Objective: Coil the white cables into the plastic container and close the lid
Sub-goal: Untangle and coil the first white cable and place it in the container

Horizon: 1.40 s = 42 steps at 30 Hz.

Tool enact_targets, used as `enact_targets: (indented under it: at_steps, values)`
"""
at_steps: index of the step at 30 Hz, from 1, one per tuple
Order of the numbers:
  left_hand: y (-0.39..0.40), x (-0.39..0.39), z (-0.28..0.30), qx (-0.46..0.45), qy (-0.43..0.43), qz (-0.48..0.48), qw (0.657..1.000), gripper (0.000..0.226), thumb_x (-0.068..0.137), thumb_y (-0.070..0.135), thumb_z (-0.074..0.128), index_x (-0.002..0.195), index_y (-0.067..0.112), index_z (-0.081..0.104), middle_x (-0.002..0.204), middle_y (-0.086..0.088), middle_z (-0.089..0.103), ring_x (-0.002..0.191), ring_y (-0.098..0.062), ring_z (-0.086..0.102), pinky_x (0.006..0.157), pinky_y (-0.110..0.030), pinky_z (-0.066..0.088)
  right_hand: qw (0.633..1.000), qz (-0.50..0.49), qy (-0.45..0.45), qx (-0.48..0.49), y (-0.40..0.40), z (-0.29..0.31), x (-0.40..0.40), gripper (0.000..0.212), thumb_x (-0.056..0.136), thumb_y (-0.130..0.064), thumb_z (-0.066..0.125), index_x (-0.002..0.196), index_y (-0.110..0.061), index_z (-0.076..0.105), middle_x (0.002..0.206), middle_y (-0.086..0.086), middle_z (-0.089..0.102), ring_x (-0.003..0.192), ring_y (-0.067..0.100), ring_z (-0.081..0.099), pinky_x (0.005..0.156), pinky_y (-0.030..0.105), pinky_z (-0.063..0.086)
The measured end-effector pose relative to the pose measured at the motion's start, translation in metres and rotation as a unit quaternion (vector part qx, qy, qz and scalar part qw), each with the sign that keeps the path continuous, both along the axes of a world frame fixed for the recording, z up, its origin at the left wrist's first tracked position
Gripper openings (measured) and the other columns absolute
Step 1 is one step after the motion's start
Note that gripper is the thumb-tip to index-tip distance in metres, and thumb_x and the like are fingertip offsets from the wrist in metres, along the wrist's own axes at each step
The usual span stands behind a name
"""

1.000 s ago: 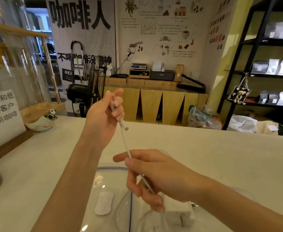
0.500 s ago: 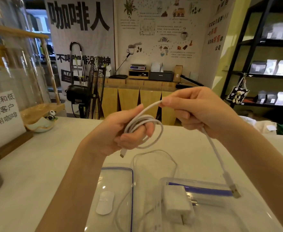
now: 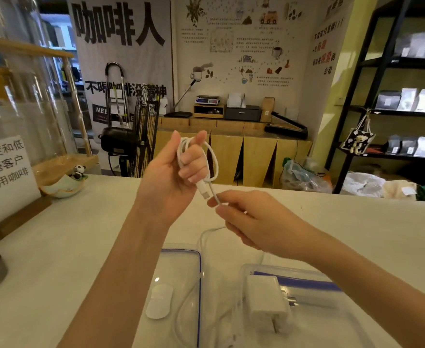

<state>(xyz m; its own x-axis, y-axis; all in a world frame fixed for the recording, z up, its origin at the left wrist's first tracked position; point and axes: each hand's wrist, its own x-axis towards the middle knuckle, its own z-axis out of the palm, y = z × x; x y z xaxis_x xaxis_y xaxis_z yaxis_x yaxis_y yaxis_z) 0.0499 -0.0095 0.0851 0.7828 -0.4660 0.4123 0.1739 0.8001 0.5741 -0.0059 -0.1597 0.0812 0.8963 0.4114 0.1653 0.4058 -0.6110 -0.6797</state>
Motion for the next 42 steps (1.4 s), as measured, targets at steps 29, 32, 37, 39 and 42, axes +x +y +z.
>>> enact_targets:
  at_steps: [29, 32, 37, 39, 42]
  values:
    - [-0.044, -0.035, -0.005, 0.425, -0.152, -0.102, 0.887, 0.067, 0.080, 0.060, 0.025, 0.056, 0.007, 0.057, 0.030, 0.009, 0.033, 0.028, -0.006, 0.030, 0.037, -0.017, 0.028, 0.928, 0.034, -0.372, 0.009, -0.049, -0.004, -0.011, 0.011, 0.088, -0.030, 0.048, 0.090, -0.019, 0.052, 0.079, -0.010, 0.055, 0.071, 0.004, 0.054, 0.061, 0.015, 0.046]
    - [-0.051, -0.041, -0.003, 0.448, -0.131, -0.025, 0.884, 0.068, 0.084, 0.059, 0.025, 0.043, 0.011, 0.050, 0.026, 0.007, 0.034, 0.030, -0.010, 0.039, 0.040, -0.016, 0.037, 0.925, 0.000, -0.370, 0.083, -0.045, -0.009, -0.013, 0.007, 0.085, -0.027, 0.054, 0.090, -0.022, 0.050, 0.073, -0.008, 0.055, 0.063, 0.005, 0.056, 0.053, 0.010, 0.043]
    - [-0.059, -0.044, -0.006, 0.413, -0.095, 0.154, 0.893, 0.055, 0.089, 0.045, 0.037, 0.050, 0.012, 0.056, 0.036, 0.002, 0.044, 0.042, -0.014, 0.050, 0.050, -0.021, 0.046, 0.912, -0.050, -0.387, 0.128, -0.042, -0.012, -0.008, 0.008, 0.083, -0.020, 0.058, 0.083, -0.014, 0.054, 0.065, -0.018, 0.050, 0.055, -0.008, 0.051, 0.051, 0.002, 0.036]
    - [-0.060, -0.045, -0.004, 0.383, -0.100, 0.148, 0.906, 0.038, 0.080, 0.044, 0.046, 0.066, 0.014, 0.064, 0.043, 0.003, 0.050, 0.051, -0.013, 0.055, 0.059, -0.023, 0.050, 0.913, -0.081, -0.350, 0.193, -0.046, -0.009, -0.005, 0.012, 0.082, -0.021, 0.061, 0.083, -0.012, 0.053, 0.067, -0.016, 0.055, 0.057, -0.007, 0.057, 0.052, 0.005, 0.040]
    - [-0.065, -0.044, -0.008, 0.416, -0.145, 0.180, 0.879, 0.024, 0.077, 0.039, 0.053, 0.086, 0.019, 0.064, 0.053, 0.007, 0.062, 0.059, -0.007, 0.062, 0.068, -0.022, 0.055, 0.907, -0.142, -0.292, 0.267, -0.052, -0.005, 0.003, 0.013, 0.082, -0.022, 0.061, 0.082, -0.011, 0.055, 0.067, -0.005, 0.059, 0.054, 0.004, 0.058, 0.050, 0.010, 0.044]
